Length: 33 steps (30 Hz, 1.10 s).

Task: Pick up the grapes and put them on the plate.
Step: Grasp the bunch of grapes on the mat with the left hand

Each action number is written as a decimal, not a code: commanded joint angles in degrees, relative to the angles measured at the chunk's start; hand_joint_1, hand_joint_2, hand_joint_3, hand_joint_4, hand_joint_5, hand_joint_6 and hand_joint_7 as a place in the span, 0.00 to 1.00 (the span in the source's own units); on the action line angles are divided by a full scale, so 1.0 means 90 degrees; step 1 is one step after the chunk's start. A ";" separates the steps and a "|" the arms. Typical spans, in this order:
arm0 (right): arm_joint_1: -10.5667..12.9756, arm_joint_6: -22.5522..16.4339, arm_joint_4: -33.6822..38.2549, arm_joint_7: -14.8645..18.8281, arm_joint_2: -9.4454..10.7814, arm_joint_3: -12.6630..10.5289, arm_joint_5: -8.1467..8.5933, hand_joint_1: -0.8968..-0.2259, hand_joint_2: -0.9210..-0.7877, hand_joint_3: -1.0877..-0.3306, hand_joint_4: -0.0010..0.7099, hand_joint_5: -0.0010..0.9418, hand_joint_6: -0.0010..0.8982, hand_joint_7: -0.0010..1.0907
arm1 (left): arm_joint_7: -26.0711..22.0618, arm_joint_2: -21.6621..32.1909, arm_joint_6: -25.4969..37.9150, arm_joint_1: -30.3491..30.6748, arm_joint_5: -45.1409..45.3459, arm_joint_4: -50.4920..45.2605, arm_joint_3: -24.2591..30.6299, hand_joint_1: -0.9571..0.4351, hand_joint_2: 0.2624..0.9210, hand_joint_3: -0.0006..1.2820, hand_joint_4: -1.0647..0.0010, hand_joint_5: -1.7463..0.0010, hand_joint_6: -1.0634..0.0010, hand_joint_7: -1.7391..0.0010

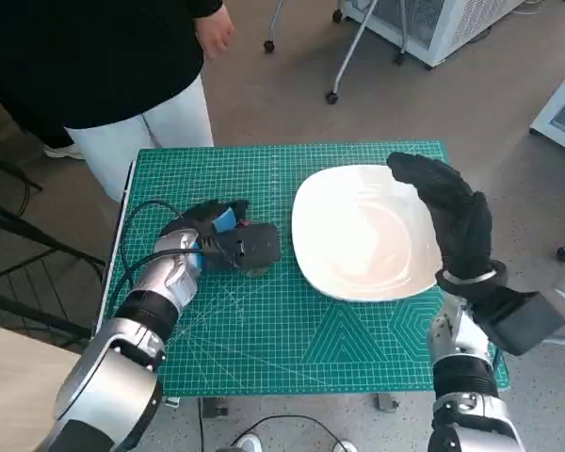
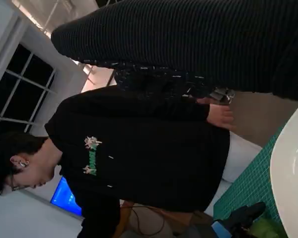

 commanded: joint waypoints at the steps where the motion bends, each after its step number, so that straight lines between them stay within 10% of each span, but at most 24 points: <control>1: 0.0086 0.0020 0.0045 -0.0018 0.0022 0.0006 -0.0039 0.58 0.00 0.70 0.38 0.00 0.25 0.01 | 0.0059 0.0005 0.0001 -0.0019 -0.0032 0.0110 0.0007 0.44 0.79 0.00 0.83 0.98 0.69 0.98; 7: 0.0075 0.0015 0.0054 -0.0019 0.0024 0.0006 -0.0045 0.58 0.00 0.71 0.39 0.00 0.25 0.01 | 0.0135 -0.0002 -0.0047 0.0039 -0.0060 0.0131 0.0025 0.48 0.78 0.00 0.71 0.97 0.64 0.97; 11: 0.0070 0.0018 0.0054 -0.0013 0.0025 0.0005 -0.0041 0.57 0.00 0.71 0.39 0.00 0.25 0.01 | 0.0179 -0.0019 -0.0100 0.0082 -0.0090 0.0168 0.0046 0.54 0.73 0.04 0.81 0.40 0.58 0.99; 15: 0.0062 0.0024 0.0063 -0.0003 0.0024 0.0002 -0.0034 0.57 0.00 0.71 0.39 0.00 0.25 0.01 | 0.0227 -0.0026 -0.0166 0.0114 -0.0078 0.0215 0.0027 0.60 0.73 0.03 0.76 0.09 0.53 0.98; 19: 0.0061 0.0024 0.0067 0.0002 0.0021 0.0001 -0.0034 0.57 0.00 0.71 0.39 0.00 0.25 0.01 | 0.0275 -0.0017 -0.0244 0.0127 -0.0009 0.0263 -0.0045 0.63 0.75 0.02 0.67 0.13 0.44 0.94; 26: 0.0061 0.0022 0.0053 0.0018 0.0015 0.0001 -0.0025 0.57 0.00 0.71 0.39 0.00 0.25 0.01 | 0.0259 0.0013 -0.0264 0.0103 0.0164 0.0307 -0.0234 0.67 0.93 0.03 0.41 0.34 0.41 0.43; 33: 0.0062 0.0019 0.0051 0.0038 0.0007 -0.0001 -0.0015 0.58 0.00 0.71 0.39 0.00 0.25 0.00 | 0.0291 0.0019 -0.0213 0.0084 0.0276 0.0315 -0.0384 0.69 0.99 0.04 0.29 0.35 0.44 0.35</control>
